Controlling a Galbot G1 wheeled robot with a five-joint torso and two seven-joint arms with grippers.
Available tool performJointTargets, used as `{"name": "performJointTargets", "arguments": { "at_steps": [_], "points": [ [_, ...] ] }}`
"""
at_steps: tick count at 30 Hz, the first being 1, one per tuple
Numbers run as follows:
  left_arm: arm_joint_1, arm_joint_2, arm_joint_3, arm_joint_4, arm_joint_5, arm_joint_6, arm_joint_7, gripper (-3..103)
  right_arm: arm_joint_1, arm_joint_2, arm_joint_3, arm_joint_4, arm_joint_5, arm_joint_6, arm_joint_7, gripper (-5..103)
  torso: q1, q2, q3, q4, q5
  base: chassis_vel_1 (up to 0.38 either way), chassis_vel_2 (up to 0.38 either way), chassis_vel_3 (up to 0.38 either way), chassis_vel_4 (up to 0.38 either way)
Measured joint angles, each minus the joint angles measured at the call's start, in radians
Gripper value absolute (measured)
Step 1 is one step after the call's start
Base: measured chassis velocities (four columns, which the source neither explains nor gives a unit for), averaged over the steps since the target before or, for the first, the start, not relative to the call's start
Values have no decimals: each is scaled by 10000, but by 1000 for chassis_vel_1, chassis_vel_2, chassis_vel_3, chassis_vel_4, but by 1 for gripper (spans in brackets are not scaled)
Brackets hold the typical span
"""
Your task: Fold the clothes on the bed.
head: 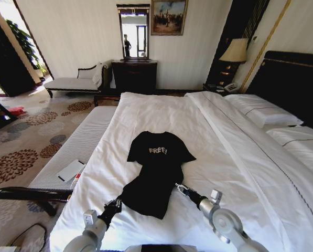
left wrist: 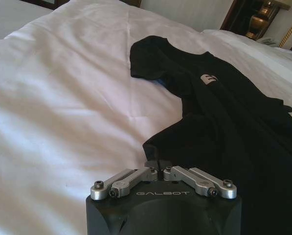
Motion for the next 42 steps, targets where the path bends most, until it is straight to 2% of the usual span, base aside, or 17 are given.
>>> {"name": "performJointTargets", "arguments": {
  "at_steps": [1,2,5,7,11,19,22,24,27,28,33,35,39,40,42],
  "points": [
    [6,-5,-6,6,0,0,0,0,-6,1,22,0,32,8,6,41,0,0,0,1,1,0,0,0,0],
    [6,-5,-6,6,0,0,0,0,-6,1,22,0,32,8,6,41,0,0,0,1,1,0,0,0,0],
    [-8,-35,19,39,17,0,3,0,-47,1,142,39,103,44,32,25,0,0,0,0,0,0,0,0,0],
    [-12,-38,27,42,22,0,3,0,-51,1,154,48,104,47,35,25,0,0,0,0,0,0,0,0,0],
    [-48,-58,116,82,97,-5,4,0,-89,-3,232,97,103,65,38,3,0,0,0,0,-1,0,0,0,0],
    [-12,-58,93,58,97,-13,4,0,-107,-79,287,97,0,74,-8,0,0,0,0,0,1,0,0,0,0],
    [45,-79,75,40,121,-26,28,0,-79,-477,576,-2,-708,74,-206,0,0,0,0,0,1,0,0,0,0],
    [50,-79,75,37,127,-27,32,0,-56,-587,651,-28,-835,71,-233,0,0,0,0,0,1,0,0,0,0],
    [25,-69,82,7,134,-33,46,0,225,-1343,1012,-283,-1406,55,-433,0,0,0,0,0,2,0,0,0,0],
    [25,-69,82,7,134,-33,46,0,225,-1343,1012,-283,-1406,55,-433,0,0,0,0,0,2,0,0,0,0],
    [-21,-31,89,-54,117,-34,44,0,677,-2422,1100,-667,-2430,57,-801,0,0,0,0,2,1,0,0,0,0],
    [-13,-27,77,-64,111,-34,43,0,697,-2571,1107,-701,-2639,62,-857,0,0,-1,0,2,1,0,0,0,0],
    [63,-36,34,-91,101,-34,45,0,521,-3166,1281,-777,-4224,283,-1242,0,0,-1,0,1,1,0,0,0,0],
    [63,-36,34,-91,101,-34,45,0,521,-3166,1281,-777,-4224,283,-1242,0,0,-1,0,1,1,0,0,0,0],
    [53,-43,69,-91,107,-35,47,0,400,-3295,1335,-728,-4814,408,-1344,0,0,0,0,0,-1,0,0,0,0]
  ]
}}
